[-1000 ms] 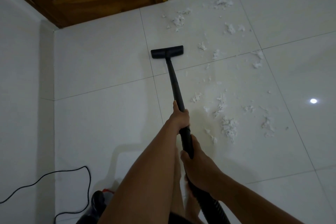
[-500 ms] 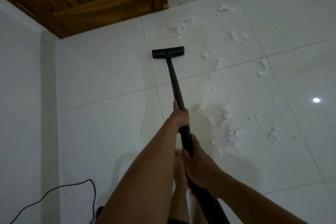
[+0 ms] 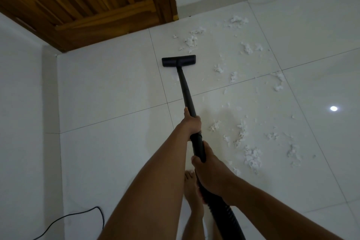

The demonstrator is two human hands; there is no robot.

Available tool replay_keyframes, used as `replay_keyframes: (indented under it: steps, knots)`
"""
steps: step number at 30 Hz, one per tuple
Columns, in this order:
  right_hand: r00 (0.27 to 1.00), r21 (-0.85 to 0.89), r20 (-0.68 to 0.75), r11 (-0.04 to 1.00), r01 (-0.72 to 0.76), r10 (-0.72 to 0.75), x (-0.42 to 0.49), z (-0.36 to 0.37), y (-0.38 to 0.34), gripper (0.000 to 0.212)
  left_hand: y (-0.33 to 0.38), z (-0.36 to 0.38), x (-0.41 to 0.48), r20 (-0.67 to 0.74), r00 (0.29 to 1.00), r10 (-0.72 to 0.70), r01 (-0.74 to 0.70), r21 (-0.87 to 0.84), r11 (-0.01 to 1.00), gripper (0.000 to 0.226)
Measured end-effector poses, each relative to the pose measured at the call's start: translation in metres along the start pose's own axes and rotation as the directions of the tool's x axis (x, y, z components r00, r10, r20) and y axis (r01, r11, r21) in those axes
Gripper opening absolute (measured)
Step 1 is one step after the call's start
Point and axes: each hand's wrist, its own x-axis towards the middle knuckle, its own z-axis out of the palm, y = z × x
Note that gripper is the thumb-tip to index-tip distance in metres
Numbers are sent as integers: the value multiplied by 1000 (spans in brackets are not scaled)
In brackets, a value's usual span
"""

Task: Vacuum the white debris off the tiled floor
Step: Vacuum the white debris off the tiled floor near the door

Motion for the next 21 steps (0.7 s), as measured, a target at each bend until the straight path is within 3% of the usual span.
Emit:
replay_keyframes:
  steps: [10, 21]
  knots:
    - [1000, -30, -19, 1000, -10, 9, 15, 9, -28, 53, 14, -22, 14, 0, 1000, 4, -4, 27, 1000, 73]
    - [996, 20, 19, 996, -91, 91, -47, 12, -47, 52, 14, -24, -48, 61, 995, -82, 80, 36, 996, 74]
